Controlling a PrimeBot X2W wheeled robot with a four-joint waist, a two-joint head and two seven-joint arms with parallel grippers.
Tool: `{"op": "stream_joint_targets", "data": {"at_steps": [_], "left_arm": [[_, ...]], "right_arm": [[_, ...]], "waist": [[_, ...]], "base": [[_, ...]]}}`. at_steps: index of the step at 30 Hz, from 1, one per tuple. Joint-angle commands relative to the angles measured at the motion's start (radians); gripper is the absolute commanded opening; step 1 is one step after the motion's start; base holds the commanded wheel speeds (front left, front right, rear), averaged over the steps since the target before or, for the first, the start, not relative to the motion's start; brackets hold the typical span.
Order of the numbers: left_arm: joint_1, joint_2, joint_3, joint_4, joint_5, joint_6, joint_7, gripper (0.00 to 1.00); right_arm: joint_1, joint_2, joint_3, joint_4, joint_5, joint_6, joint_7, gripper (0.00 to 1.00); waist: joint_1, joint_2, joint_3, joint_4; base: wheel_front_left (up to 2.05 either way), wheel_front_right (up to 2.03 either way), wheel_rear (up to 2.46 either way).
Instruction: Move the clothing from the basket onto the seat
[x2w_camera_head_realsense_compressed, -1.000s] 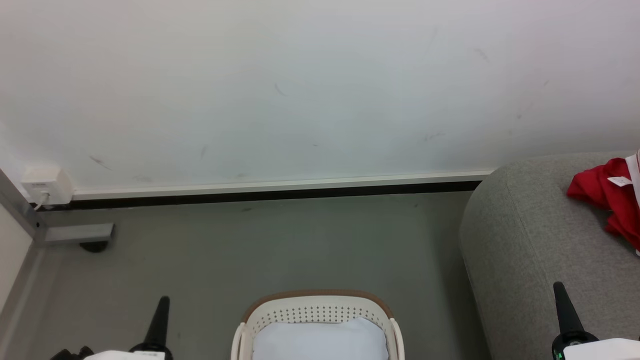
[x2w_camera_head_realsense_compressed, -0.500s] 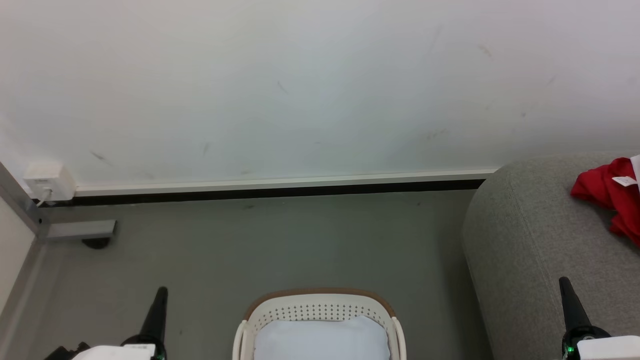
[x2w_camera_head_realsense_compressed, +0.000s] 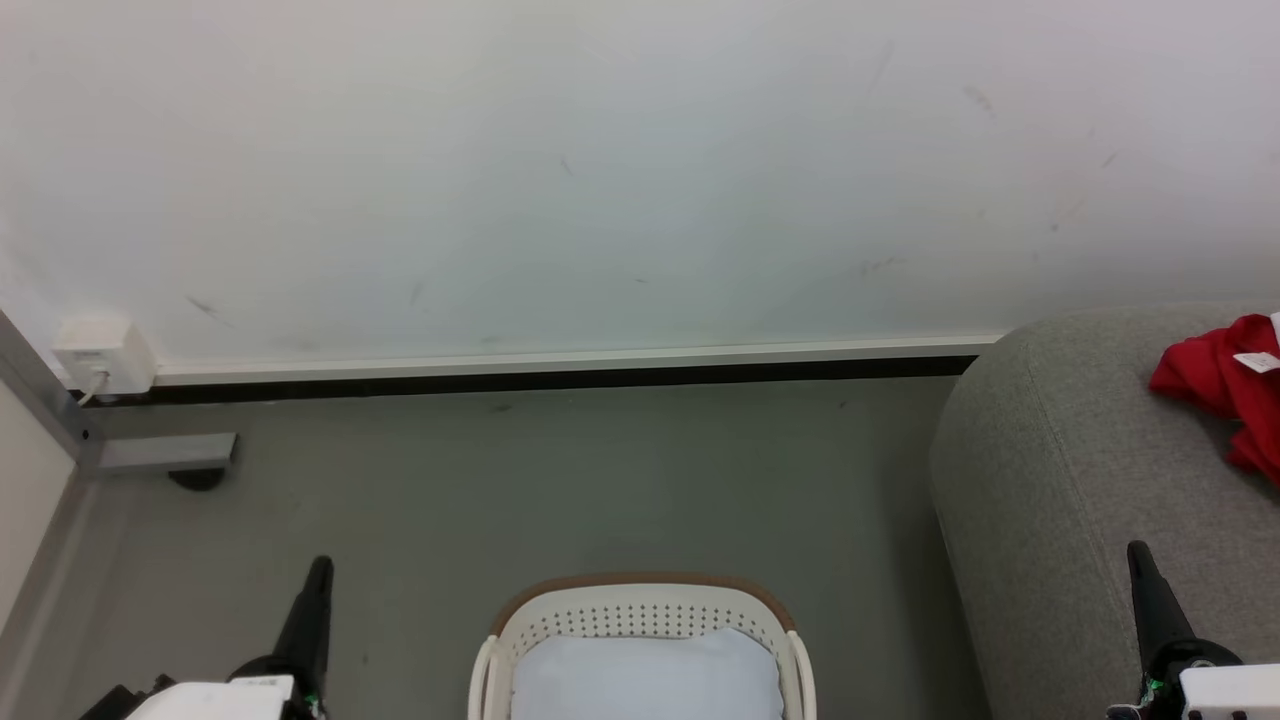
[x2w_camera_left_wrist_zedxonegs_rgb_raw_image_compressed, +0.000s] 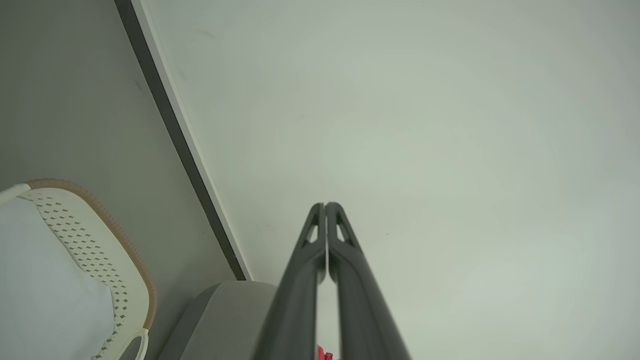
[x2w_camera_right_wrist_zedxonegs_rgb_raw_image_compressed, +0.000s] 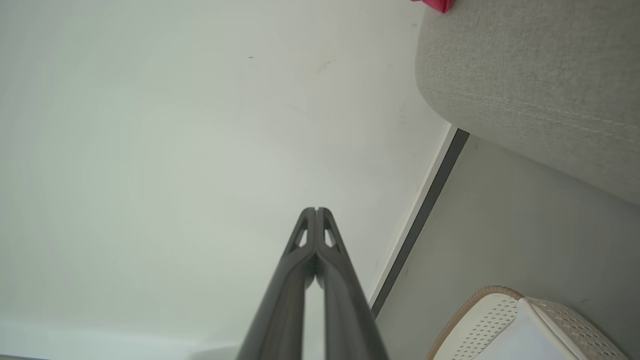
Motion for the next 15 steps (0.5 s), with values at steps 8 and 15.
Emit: {"op": "stream_joint_targets", "data": {"at_steps": [8,15], "left_arm": [[-0.021,0.002,0.013,-0.008,-0.081,-0.012,0.023,0.00],[-0.027,0.001,0.017,-0.011,-0.115,-0.019,0.034,0.00]], "right_arm": [[-0.014,-0.001,-0.015,-0.014,0.078,-0.002,0.022,0.00],[-0.017,-0.001,-0.022,-0.019,0.122,-0.002,0.033,0.00]], "waist": [[0.0000,0.0000,0.004,0.004],[0.0000,0.0000,0.007,0.007]], "base": [[0.00,0.00,0.00],[0.00,0.00,0.00]]}}
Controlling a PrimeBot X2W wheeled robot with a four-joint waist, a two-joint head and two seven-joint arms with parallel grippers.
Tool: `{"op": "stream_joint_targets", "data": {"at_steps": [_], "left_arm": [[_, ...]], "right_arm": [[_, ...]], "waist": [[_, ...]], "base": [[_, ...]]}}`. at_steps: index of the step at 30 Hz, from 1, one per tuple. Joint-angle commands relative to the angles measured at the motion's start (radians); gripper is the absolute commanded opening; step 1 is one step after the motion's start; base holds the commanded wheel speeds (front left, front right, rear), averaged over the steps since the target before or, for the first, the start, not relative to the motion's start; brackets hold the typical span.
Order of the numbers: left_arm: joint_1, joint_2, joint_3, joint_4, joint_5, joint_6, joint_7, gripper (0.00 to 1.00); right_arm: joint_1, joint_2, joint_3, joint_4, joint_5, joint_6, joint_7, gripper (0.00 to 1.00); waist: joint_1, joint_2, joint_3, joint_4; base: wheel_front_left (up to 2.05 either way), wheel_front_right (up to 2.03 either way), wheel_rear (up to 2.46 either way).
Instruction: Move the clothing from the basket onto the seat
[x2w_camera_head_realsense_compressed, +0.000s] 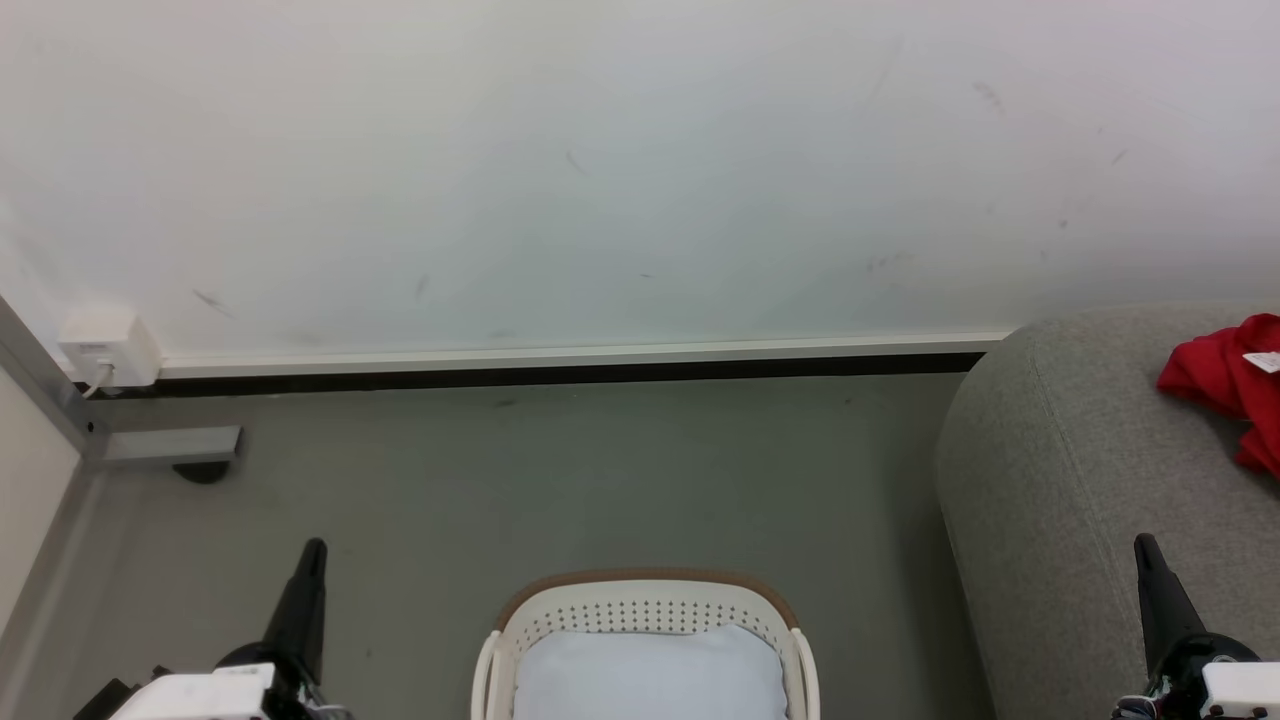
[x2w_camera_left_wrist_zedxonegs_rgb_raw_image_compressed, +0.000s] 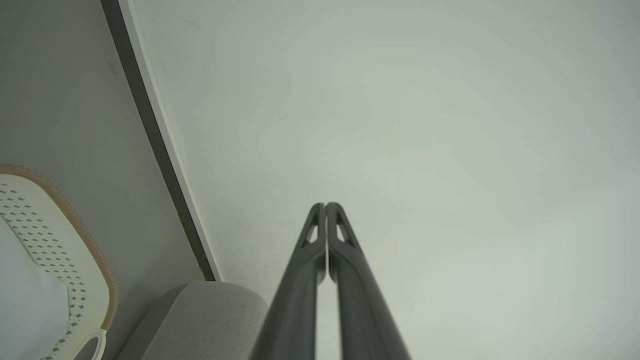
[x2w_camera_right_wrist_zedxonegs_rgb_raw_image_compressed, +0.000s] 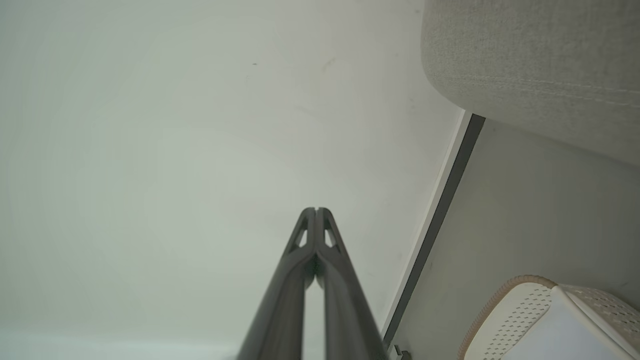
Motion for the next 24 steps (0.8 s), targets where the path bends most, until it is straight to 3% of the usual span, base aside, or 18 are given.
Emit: {"op": "stream_joint_targets", "data": {"at_steps": [1,24], "left_arm": [[-0.011,0.002,0.005,-0.005,-0.018,-0.009,0.006,0.00],[-0.013,0.002,0.006,-0.005,-0.032,-0.008,0.010,0.00]], "right_arm": [[-0.012,-0.001,-0.007,-0.008,0.023,-0.002,0.005,0.00],[-0.013,-0.001,-0.008,-0.008,0.032,-0.002,0.009,0.00]], "waist": [[-0.0001,0.0000,0.001,0.001],[-0.0001,0.0000,0.002,0.002]], "base": [[0.00,0.00,0.00],[0.00,0.00,0.00]]}}
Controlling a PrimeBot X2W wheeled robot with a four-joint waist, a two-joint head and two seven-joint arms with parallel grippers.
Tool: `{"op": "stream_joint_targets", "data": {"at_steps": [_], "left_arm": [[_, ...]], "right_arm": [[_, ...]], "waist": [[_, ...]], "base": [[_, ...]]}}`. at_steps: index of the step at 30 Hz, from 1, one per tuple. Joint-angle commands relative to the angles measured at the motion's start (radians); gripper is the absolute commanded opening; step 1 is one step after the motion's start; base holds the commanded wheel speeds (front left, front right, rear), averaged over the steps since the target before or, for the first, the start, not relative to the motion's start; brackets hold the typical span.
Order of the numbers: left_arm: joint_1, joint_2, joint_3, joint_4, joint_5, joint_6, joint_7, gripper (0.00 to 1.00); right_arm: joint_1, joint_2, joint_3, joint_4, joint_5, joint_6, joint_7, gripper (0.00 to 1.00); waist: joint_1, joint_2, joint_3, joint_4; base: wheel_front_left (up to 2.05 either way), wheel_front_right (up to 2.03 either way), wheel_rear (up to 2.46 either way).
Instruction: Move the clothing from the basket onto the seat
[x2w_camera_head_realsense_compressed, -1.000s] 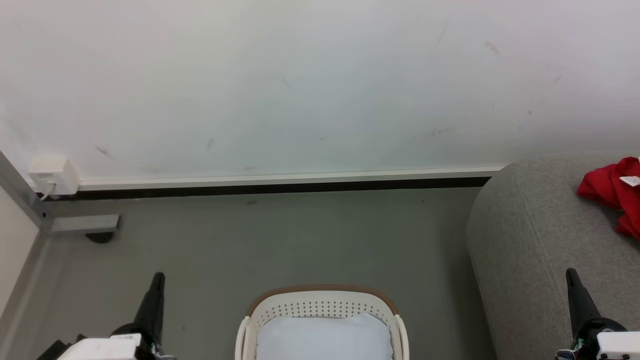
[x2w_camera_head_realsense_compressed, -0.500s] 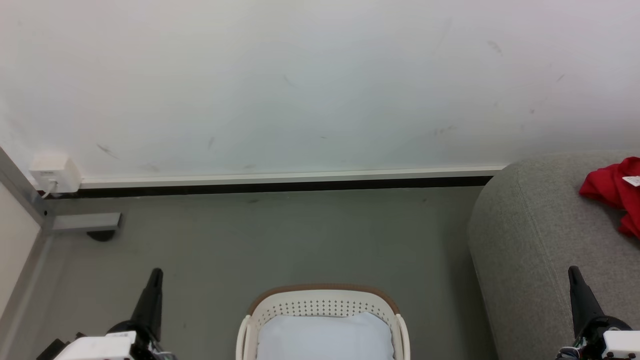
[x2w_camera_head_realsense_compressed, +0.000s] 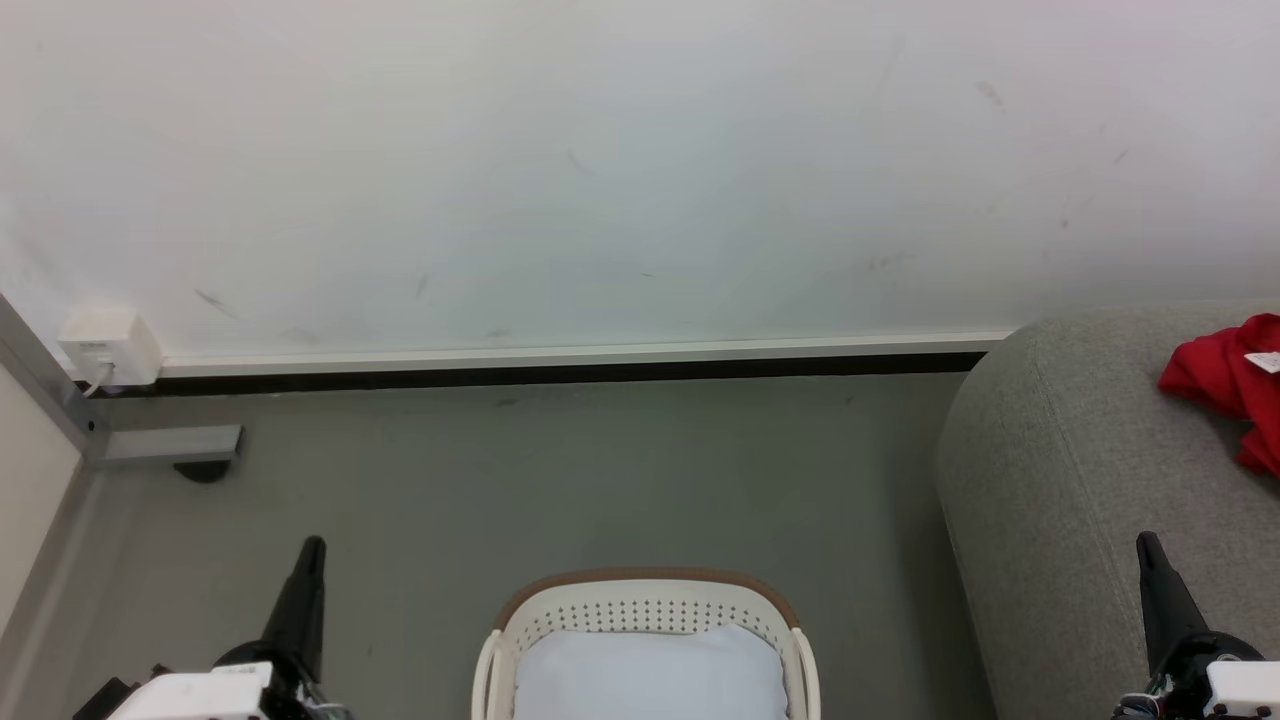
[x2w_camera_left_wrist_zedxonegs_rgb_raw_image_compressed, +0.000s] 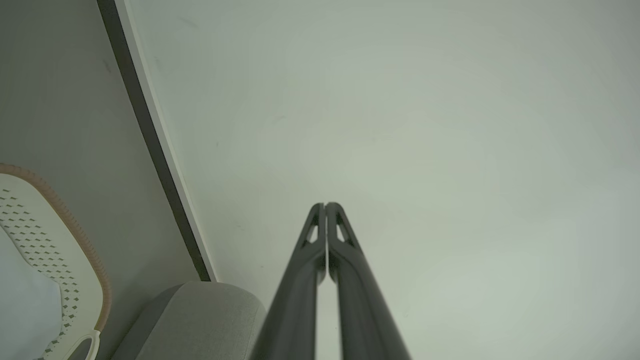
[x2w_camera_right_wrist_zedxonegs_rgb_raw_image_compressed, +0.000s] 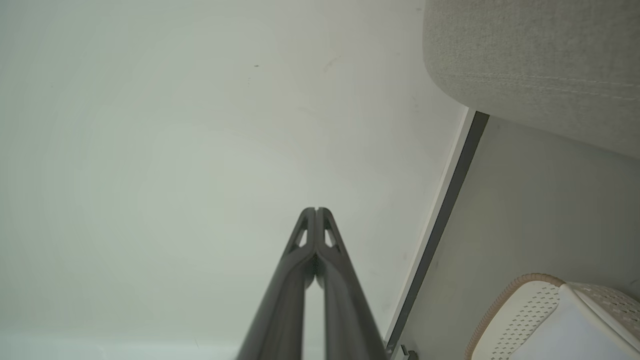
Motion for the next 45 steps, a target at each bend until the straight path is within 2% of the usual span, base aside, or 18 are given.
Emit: {"op": "stream_joint_targets", "data": {"at_steps": [1,45], "left_arm": [[-0.010,0.002,0.003,-0.003,-0.014,-0.001,0.004,0.00],[-0.009,0.002,0.003,-0.003,-0.014,-0.001,0.003,0.00]], "right_arm": [[-0.011,-0.002,-0.004,-0.004,0.002,-0.002,0.003,0.00],[-0.012,-0.002,-0.004,-0.004,0.002,-0.002,0.003,0.00]], "waist": [[0.0000,-0.0001,0.000,0.000],[0.0000,-0.0001,0.000,0.000]], "base": [[0.00,0.00,0.00],[0.00,0.00,0.00]]}}
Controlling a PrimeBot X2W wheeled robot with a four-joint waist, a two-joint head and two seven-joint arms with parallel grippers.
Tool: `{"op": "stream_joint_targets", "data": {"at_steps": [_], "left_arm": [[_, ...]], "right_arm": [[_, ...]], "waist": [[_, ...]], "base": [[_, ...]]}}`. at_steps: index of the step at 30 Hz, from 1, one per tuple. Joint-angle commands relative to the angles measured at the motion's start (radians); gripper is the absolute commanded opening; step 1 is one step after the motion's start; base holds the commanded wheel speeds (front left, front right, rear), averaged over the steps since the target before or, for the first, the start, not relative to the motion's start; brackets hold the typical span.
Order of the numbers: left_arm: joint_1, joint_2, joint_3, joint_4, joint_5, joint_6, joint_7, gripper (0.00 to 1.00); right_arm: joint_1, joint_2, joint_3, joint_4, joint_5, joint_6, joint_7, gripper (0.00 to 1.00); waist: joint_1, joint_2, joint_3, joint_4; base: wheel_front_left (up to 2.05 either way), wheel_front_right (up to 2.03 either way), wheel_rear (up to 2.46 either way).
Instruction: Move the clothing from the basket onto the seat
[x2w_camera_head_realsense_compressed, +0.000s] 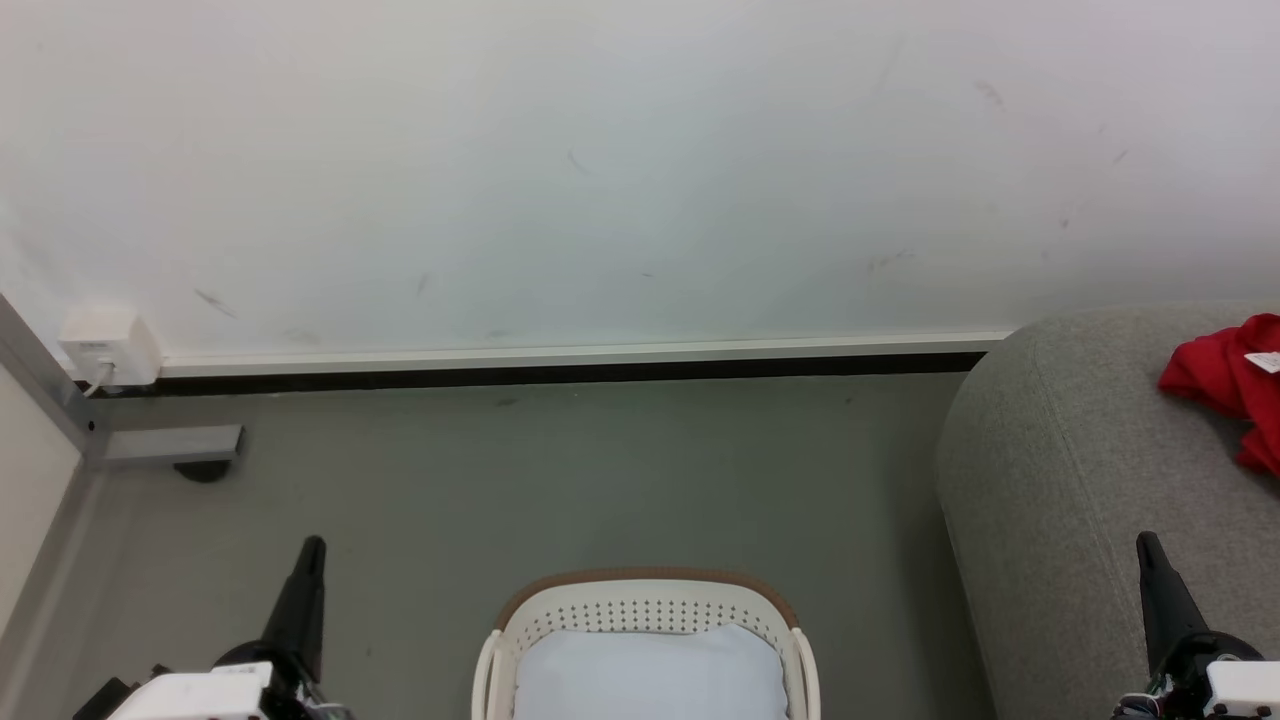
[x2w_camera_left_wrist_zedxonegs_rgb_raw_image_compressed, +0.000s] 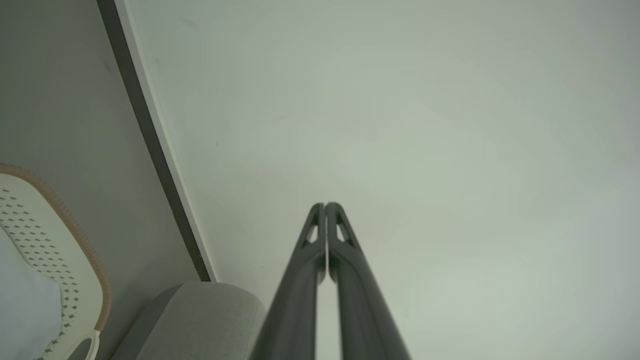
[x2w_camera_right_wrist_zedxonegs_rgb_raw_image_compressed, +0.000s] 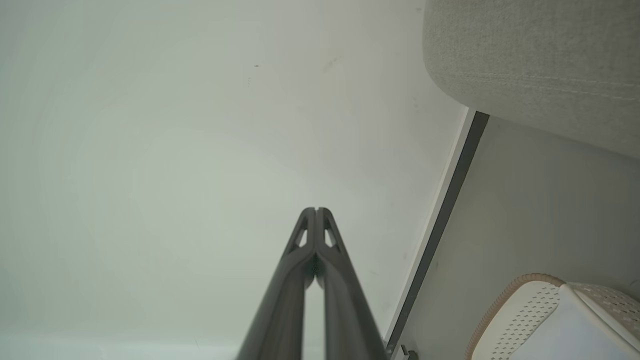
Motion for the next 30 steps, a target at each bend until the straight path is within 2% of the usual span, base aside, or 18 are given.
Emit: {"op": "stream_joint_targets", "data": {"at_steps": [1,30], "left_arm": [[-0.009,0.002,0.003,-0.003,-0.014,-0.001,0.003,0.00],[-0.009,0.002,0.002,-0.003,-0.014,-0.001,0.003,0.00]], "right_arm": [[-0.012,-0.002,-0.004,-0.003,0.002,-0.002,0.003,0.00],[-0.011,-0.002,-0.004,-0.003,0.002,-0.002,0.003,0.00]], "waist": [[0.0000,0.0000,0.000,0.000],[0.0000,0.0000,0.000,0.000]], "base": [[0.00,0.00,0.00],[0.00,0.00,0.00]]}}
